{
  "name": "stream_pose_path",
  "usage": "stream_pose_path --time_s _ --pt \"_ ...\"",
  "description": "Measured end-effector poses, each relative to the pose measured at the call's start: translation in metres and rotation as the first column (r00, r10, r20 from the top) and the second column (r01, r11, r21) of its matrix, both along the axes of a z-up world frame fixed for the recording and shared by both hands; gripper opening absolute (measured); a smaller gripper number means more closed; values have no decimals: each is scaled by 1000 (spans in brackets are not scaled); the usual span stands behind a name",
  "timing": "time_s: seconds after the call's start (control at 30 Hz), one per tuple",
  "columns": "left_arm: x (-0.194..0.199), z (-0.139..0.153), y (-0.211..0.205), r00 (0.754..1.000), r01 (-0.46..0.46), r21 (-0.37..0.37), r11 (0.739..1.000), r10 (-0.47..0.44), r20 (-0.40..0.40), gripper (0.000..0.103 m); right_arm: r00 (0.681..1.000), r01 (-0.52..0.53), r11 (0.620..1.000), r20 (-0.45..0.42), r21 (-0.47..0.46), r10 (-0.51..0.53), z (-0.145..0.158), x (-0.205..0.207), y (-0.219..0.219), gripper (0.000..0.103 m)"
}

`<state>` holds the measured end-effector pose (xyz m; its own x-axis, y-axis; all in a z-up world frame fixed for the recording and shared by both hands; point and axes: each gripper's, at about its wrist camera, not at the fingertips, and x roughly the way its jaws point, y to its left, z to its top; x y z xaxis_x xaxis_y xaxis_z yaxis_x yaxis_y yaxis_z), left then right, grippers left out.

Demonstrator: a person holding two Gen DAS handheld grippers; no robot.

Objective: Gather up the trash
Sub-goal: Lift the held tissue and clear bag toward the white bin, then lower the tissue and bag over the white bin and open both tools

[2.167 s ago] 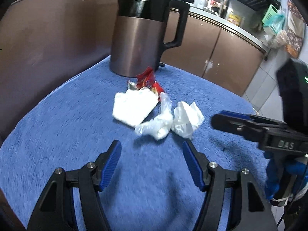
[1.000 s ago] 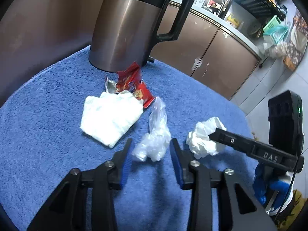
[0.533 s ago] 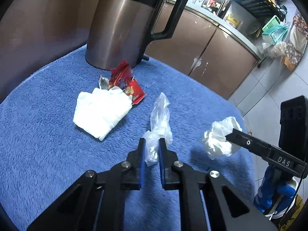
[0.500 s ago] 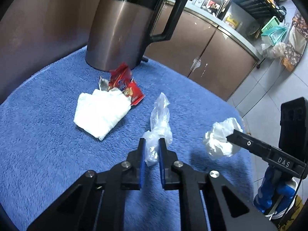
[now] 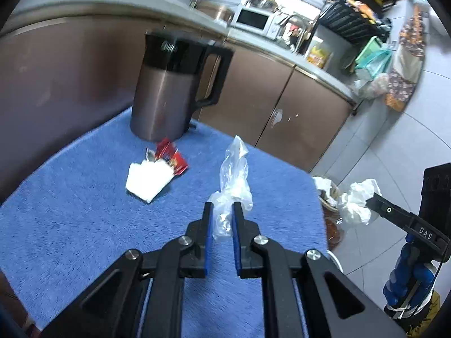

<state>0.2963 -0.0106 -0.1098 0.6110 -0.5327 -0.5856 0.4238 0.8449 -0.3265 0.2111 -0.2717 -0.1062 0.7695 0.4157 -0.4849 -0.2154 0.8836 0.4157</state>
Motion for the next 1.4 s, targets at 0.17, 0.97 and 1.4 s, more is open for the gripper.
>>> stream_pose_path --time_s 0.17,0.97,1.4 --pt "-41 32 -13 997 31 -1 1000 -31 64 11 995 66 998 71 -17 -64 28 -54 -25 9" --pt "-122 -9 -282 866 500 146 854 -496 -68 11 831 538 840 -125 -70 -542 -61 -163 -203 11" --pt "-113 -86 -387 780 617 160 770 -573 -251 13 737 614 786 -305 -71 -603 -145 -149 -259 19"
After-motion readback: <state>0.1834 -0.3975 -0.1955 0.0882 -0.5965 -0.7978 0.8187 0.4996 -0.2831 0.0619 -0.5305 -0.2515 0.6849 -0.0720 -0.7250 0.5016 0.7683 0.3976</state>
